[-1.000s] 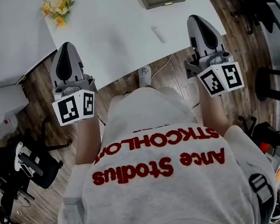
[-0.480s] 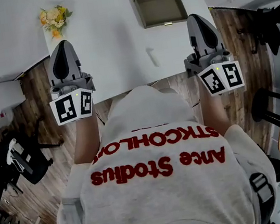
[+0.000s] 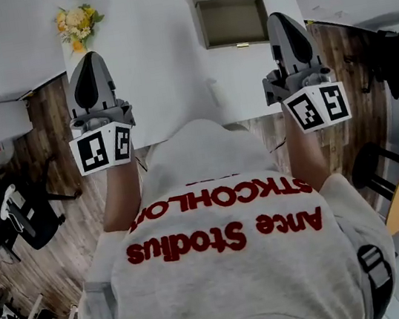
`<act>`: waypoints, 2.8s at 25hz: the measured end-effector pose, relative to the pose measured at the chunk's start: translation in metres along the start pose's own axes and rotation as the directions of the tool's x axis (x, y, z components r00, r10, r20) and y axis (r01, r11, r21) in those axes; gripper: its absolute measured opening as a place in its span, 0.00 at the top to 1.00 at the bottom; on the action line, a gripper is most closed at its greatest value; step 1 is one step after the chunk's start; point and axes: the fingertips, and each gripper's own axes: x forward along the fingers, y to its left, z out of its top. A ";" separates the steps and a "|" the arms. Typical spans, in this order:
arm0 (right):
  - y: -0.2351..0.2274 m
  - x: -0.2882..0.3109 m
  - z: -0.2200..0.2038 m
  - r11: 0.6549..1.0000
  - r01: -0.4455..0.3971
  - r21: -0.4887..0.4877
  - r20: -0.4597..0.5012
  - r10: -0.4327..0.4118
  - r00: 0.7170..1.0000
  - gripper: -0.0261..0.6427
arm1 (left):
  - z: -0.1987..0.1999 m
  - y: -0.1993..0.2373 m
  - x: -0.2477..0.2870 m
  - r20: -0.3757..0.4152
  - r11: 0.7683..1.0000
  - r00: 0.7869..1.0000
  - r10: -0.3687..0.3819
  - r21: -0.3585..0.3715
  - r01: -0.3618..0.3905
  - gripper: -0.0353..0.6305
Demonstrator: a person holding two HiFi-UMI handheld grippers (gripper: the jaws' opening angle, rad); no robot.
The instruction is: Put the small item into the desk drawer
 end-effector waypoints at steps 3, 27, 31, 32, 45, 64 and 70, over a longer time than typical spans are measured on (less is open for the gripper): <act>0.001 0.003 -0.001 1.000 0.001 0.003 -0.007 -0.001 1.000 0.95 | -0.001 0.001 0.007 -0.004 1.000 1.000 -0.010 -0.004 0.010 0.94; 0.035 -0.001 -0.070 0.992 0.089 0.085 -0.204 -0.070 0.976 0.95 | -0.042 0.003 0.023 -0.121 0.980 0.976 -0.182 -0.103 0.170 0.94; 0.032 -0.016 -0.114 0.989 0.102 0.111 -0.332 -0.060 0.941 0.95 | -0.065 -0.014 0.017 -0.182 0.972 0.960 -0.213 -0.138 0.190 0.94; 0.031 -0.021 -0.127 0.988 0.110 0.113 -0.370 -0.061 0.927 0.94 | -0.070 -0.018 0.015 -0.195 0.970 0.956 -0.220 -0.144 0.194 0.94; 0.032 -0.069 -0.257 0.983 0.157 0.091 -0.677 -0.055 0.734 0.78 | -0.124 -0.026 -0.005 -0.336 0.971 0.913 -0.231 -0.144 0.193 0.94; 0.040 -0.096 -0.331 0.993 0.112 0.033 -0.831 -0.035 0.555 0.75 | -0.163 -0.052 -0.040 -0.442 0.959 0.853 -0.278 -0.178 0.220 0.94; 0.033 -0.081 -0.311 0.992 0.121 0.034 -0.787 -0.048 0.615 0.75 | -0.154 -0.045 -0.034 -0.414 0.965 0.873 -0.258 -0.157 0.211 0.94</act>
